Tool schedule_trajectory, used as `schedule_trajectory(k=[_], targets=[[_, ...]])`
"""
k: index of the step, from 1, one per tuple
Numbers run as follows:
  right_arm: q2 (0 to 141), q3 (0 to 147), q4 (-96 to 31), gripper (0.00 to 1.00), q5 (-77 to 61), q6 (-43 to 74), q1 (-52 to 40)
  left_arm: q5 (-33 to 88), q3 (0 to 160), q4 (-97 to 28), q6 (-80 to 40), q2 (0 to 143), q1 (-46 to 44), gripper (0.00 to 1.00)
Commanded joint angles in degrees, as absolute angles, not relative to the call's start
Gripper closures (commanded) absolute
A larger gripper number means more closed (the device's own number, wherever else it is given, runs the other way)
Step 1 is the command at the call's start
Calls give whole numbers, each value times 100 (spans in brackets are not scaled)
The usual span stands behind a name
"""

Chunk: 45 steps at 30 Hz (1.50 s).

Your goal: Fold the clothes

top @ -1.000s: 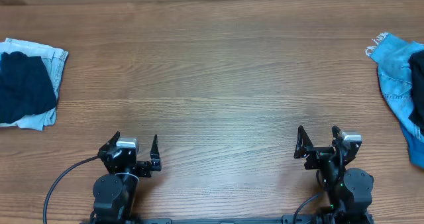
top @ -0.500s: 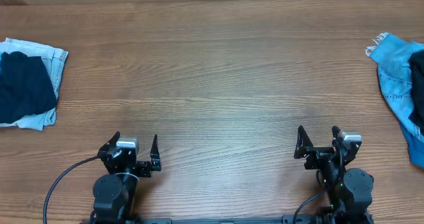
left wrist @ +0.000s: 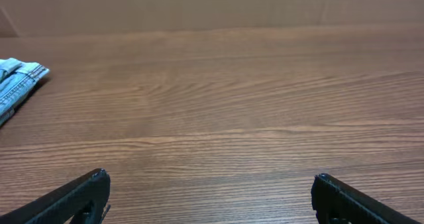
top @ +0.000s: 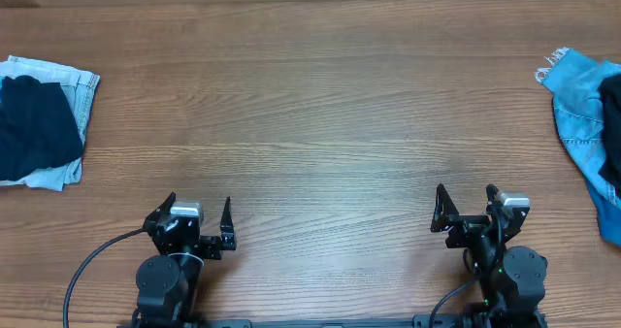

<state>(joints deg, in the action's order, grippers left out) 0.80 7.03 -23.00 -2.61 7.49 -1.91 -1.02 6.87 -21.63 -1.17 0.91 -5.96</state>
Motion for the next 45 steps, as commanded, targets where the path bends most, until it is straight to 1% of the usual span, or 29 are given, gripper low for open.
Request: schedule_trajectory(k=[1, 12, 15, 18, 21, 23, 26, 29, 32, 37, 39, 41, 43, 45], targets=[[19, 674, -2263, 0, -263, 744, -174, -54, 646, -2161, -148, 30, -569, 0], [19, 674, -2263, 0, -287, 755, -176, 161, 646, -2145, -178, 30, -569, 0], [19, 683, -2108, 0, -884, 1234, -174, 532, 655, -2182, -644, 30, -569, 0], [23, 727, -1990, 0, -1848, 1404, -176, 921, 801, -2213, -1234, 30, -569, 0], [104, 860, -2342, 0, -2117, 1850, -176, 1017, 1028, -2246, -1627, 32, -569, 0], [228, 1028, -2659, 0, -2117, 1874, -176, 1017, 1249, -2342, -1656, 43, -569, 0], [666, 1603, -3135, 0, -2110, 1874, -176, 845, 1959, -2943, -1651, 303, -569, 0], [1354, 2342, -3441, 0, -1942, 1872, -176, 388, 2856, -3500, -1649, 952, -569, 0], [2381, 3306, -3828, 0, -1787, 1852, -176, 250, 3865, -3780, -1632, 1894, -569, 0], [4410, 5395, -4646, 0, -1507, 674, -174, 198, 5916, -4322, -1448, 3916, -569, 0], [5070, 6224, -5011, 0, -1896, 659, -174, 193, 6869, -4757, -1175, 4777, -569, 0], [5502, 6687, -5422, 0, -2060, 652, -174, 189, 7684, -5188, -998, 5529, -569, 0], [5894, 6991, -5662, 0, -1601, 768, -126, 191, 8436, -5686, -961, 6257, -569, 0], [6215, 7175, -5846, 0, -886, 1479, 86, 191, 8855, -6047, -961, 6777, -569, 0]])
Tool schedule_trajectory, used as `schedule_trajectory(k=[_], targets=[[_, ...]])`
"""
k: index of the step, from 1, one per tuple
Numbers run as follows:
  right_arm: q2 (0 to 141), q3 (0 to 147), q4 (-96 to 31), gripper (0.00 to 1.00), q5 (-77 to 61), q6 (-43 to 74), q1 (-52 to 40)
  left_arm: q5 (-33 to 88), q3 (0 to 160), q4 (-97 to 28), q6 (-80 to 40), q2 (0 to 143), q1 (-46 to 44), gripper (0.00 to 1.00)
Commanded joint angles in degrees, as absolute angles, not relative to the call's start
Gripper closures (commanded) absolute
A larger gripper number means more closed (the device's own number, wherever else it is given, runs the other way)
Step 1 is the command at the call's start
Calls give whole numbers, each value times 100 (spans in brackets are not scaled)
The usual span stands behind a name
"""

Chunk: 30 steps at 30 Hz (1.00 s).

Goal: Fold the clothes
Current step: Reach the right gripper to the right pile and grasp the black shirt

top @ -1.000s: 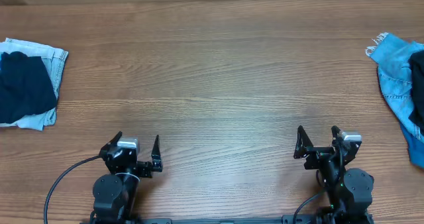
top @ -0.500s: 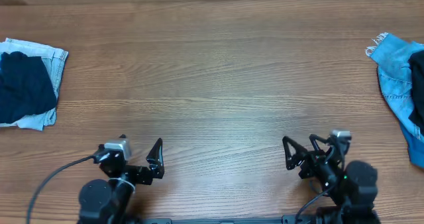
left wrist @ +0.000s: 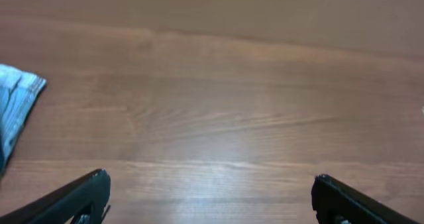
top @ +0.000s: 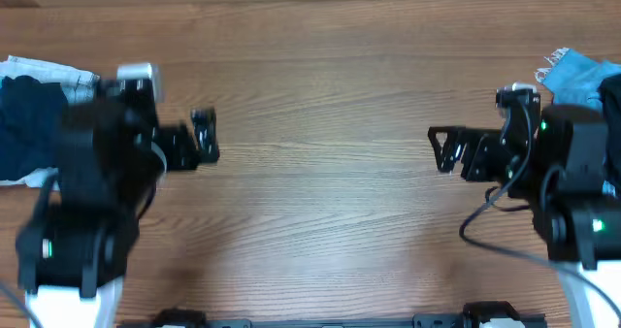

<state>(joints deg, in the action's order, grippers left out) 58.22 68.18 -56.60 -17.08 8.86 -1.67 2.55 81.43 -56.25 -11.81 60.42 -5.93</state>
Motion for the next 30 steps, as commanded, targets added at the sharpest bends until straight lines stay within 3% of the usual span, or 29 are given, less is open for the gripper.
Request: schedule_trajectory(k=[1, 7, 11, 21, 30], targets=[[6353, 7244, -5924, 0, -679, 1667, 250, 191, 8962, -6176, -961, 6978, -569, 0], [7371, 7400, -5828, 0, -318, 2764, 2427, 189, 8995, -6637, -961, 7959, -569, 0], [7948, 7402, -5168, 0, -377, 2853, 3507, 189, 8995, -6744, -961, 8536, -569, 0], [8331, 7402, -3304, 0, -473, 2198, 3962, 515, 9021, -6906, -985, 9439, -569, 0], [9345, 8068, -3291, 0, -399, 1494, 4191, 390, 10672, -7968, -574, 8656, -569, 0]])
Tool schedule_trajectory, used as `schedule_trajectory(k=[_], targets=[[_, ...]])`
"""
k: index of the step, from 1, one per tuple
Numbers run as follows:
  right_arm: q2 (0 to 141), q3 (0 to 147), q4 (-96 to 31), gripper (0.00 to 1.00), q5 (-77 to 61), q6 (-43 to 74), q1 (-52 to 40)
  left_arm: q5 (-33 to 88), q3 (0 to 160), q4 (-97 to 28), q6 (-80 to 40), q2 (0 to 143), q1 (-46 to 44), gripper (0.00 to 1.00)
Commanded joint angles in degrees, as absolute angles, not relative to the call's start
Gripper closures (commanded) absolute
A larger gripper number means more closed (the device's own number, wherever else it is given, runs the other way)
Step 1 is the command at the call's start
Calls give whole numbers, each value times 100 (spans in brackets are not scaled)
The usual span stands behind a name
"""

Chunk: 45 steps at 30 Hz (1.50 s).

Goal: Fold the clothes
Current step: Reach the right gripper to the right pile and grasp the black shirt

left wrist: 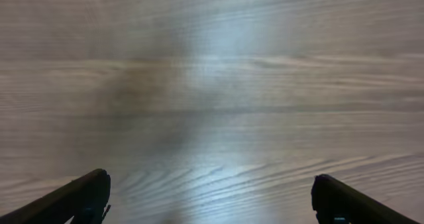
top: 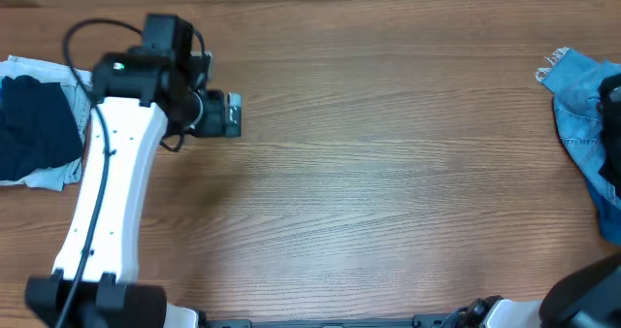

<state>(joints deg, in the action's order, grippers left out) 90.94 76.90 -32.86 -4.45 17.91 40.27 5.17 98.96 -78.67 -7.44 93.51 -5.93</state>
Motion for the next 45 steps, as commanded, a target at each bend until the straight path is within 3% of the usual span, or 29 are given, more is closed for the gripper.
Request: schedule_trajectory(k=[1, 11, 22, 25, 29, 30, 35, 40, 45], targets=[[9419, 8088, -3273, 0, -360, 1494, 4235, 329, 10792, -7966, -574, 8506, -569, 0], [10092, 8088, -3208, 0, -156, 1166, 4737, -705, 11080, -7911, -574, 6567, -569, 0], [10377, 8086, -2928, 4, -5, 858, 4737, -683, 11078, -7933, -578, 6525, -569, 0], [10508, 8086, -3061, 14, -1, 917, 4737, -683, 11078, -7944, -578, 6567, -569, 0], [10567, 8086, -3365, 50, 329, 1245, 4737, -683, 11078, -7955, -578, 6648, -569, 0], [10567, 8086, -3437, 64, 401, 1376, 4737, -681, 11078, -7953, -576, 6670, -569, 0], [10451, 8088, -3736, 93, 357, 1883, 4661, -683, 11078, -7953, -578, 6794, -569, 0], [9692, 8213, -3787, 96, -934, 2477, 4265, -683, 11078, -7955, -576, 6956, -569, 0], [8372, 8381, -4167, 96, -1470, 2467, 2794, -683, 11078, -7955, -578, 7137, -569, 0]])
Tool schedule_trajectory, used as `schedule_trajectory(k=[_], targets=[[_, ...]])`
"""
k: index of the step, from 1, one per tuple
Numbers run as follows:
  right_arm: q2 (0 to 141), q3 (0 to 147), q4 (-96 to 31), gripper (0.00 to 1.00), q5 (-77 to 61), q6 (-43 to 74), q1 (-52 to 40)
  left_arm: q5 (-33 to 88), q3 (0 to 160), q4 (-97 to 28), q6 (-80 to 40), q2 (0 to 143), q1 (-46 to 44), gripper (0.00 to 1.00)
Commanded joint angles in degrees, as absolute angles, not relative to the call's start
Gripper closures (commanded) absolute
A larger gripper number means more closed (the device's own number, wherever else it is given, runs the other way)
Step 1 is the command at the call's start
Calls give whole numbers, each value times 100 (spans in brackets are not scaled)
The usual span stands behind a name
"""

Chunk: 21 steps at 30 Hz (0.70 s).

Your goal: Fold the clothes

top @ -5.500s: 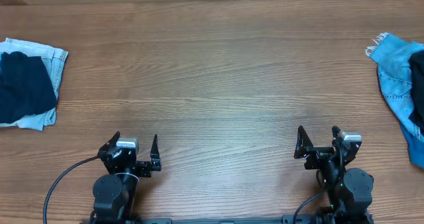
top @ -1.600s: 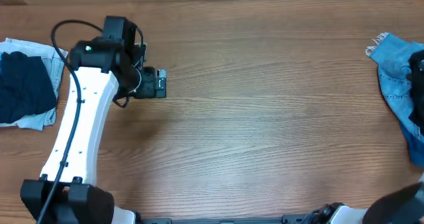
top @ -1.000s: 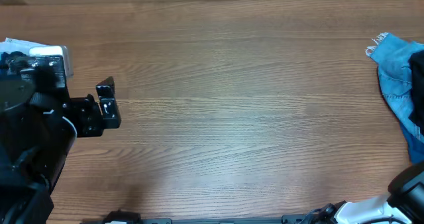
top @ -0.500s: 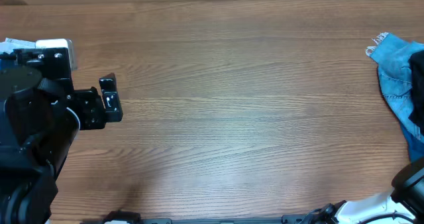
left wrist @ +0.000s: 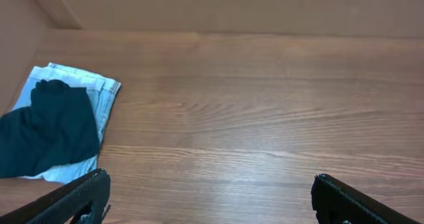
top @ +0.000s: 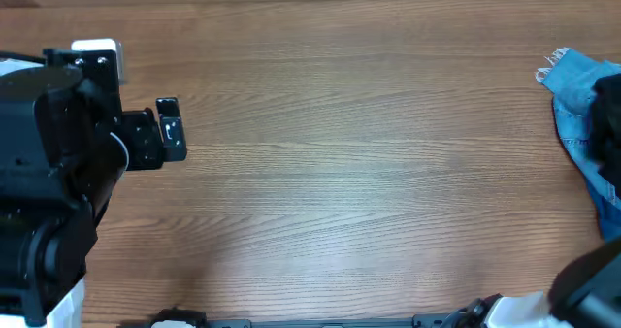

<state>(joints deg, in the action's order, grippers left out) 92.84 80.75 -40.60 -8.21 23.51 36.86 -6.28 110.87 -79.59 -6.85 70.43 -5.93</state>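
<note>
A light blue folded garment (left wrist: 99,98) lies at the table's left, and a dark navy garment (left wrist: 46,131) is heaped on it. My left gripper (left wrist: 209,199) hangs open and empty above the wood, just right of that pile. From overhead, my raised left arm (top: 58,163) hides the pile. At the right edge a blue denim garment (top: 574,105) lies crumpled with a dark garment (top: 611,114) on it. Only a dark blurred part of my right arm (top: 587,284) shows at the bottom right; its gripper is out of view.
The wooden table (top: 369,173) stretches between the two piles. A brown wall runs along its far edge (left wrist: 232,8), and a side wall (left wrist: 16,45) closes the left corner behind the pile.
My left gripper has shifted left and the arm now looms larger in the overhead view. The wrist camera then saw only bare wood; now it sees the left pile. The jaws are still open.
Both arms rested at the front edge with grippers open. Then both were lifted over mid-table, the left near the left pile, the right near the denim. Then the right arm had left the overhead view and the left reached far left. Now the left gripper faces the pile.
</note>
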Motion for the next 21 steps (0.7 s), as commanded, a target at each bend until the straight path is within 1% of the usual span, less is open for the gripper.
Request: schedule_trajectory(k=[1, 2, 4, 5, 7, 10, 14, 18, 21], targets=[[8221, 8381, -4219, 96, -1487, 2469, 2453, -681, 11078, -7955, -576, 7170, -569, 0], [8128, 8381, -4259, 96, -1516, 2467, 2171, -683, 11078, -7955, -576, 7199, -569, 0], [8016, 8379, -4346, 96, -1533, 2467, 1100, -683, 11078, -7955, -576, 7277, -569, 0], [8095, 8353, -4342, 96, -1511, 2471, 322, -681, 11078, -7955, -576, 7347, -569, 0], [8276, 8353, -4276, 96, -1479, 2471, -349, -683, 11078, -7955, -576, 7422, -569, 0], [8877, 8353, -3787, 96, -1081, 2471, -1575, -683, 11078, -7955, -576, 7561, -569, 0], [9258, 8355, -3142, 96, -987, 2375, -2272, -683, 11078, -7955, -576, 7767, -569, 0], [9271, 8357, -2919, 96, -1194, 2383, -2484, -652, 11078, -7953, -578, 7988, -569, 0], [9271, 8357, -2936, 96, -1787, 2383, -2541, -635, 11078, -7953, -580, 8103, -569, 0]])
